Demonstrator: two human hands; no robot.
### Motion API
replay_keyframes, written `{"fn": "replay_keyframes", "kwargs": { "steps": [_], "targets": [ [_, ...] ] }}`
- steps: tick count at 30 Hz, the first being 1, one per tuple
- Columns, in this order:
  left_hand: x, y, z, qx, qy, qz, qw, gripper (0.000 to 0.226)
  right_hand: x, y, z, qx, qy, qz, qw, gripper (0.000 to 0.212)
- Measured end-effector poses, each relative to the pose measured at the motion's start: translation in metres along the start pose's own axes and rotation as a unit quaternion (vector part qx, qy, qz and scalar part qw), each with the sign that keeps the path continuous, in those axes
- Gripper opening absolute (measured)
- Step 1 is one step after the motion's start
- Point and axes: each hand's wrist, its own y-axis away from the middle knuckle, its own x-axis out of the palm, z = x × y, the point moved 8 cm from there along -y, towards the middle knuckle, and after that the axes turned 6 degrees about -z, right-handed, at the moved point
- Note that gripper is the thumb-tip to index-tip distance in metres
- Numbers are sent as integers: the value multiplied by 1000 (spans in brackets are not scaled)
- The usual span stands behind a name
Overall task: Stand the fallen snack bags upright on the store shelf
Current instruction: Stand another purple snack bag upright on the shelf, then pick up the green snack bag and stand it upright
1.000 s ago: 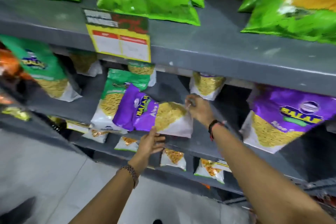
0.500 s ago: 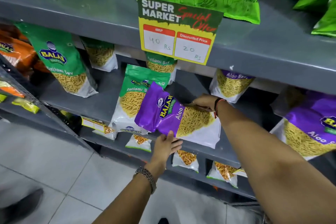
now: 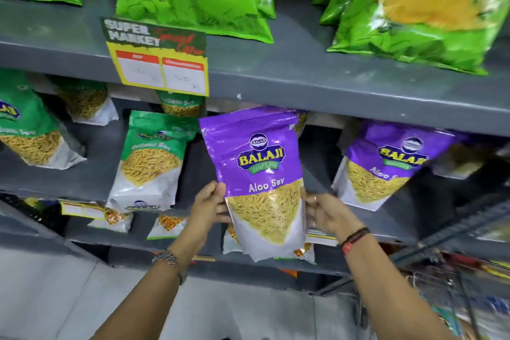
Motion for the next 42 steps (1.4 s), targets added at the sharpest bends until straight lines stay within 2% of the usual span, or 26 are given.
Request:
{"fn": "replay_keyframes", "kwargs": {
  "steps": [5, 9, 18, 22, 24, 26, 28, 30, 32, 34, 36, 38, 40, 42],
  "targets": [
    [42, 8, -28, 44, -79, 93, 992, 18, -38, 32, -5, -22, -81, -5, 996, 10],
    [69, -2, -47, 71, -117, 117, 984, 16, -60, 30, 14, -67, -117, -80, 988, 39],
    [99, -72, -66, 121, -166, 56, 977, 23, -55, 2, 59, -180, -148, -184, 955, 35],
    [98, -81, -52, 112, -177, 39, 977, 21, -58, -7, 55, -202, -72, -202, 956, 28],
    [91, -83, -44, 113, -166, 30, 979, 17, -68, -6, 45, -199, -50, -246, 947, 22],
    [73, -85, -39, 123, -166, 13, 978, 11, -70, -5, 27, -150, 1, -255, 955, 9],
    [47, -86, -41, 150, -170, -8, 974, 17, -55, -3, 5, -83, 67, -192, 975, 12],
    [8, -86, -54, 197, -180, -38, 963, 15, -23, 6, -9, -51, 156, -126, 978, 15],
    [-44, -86, -73, 244, -201, -96, 944, 20, 20, 5, -16, -54, 194, -74, 977, 17],
    [-101, -85, -89, 239, -200, -177, 934, 28, 72, -2, -14, -84, 190, -38, 977, 17],
    [-161, -80, -100, 198, -246, -283, 906, 29, 130, -13, -9, -115, 165, -10, 979, 22],
    [-204, -77, -98, 111, -279, -339, 892, 34, 184, -19, -3, -137, 143, 10, 980, 25],
    [-231, -83, -84, 21, -292, -325, 899, 38, 237, -28, -1, -136, 128, 24, 982, 26],
    [-247, -97, -65, -34, -224, -289, 930, 29, 277, -46, -3, -122, 120, 14, 985, 14]
  ]
}}
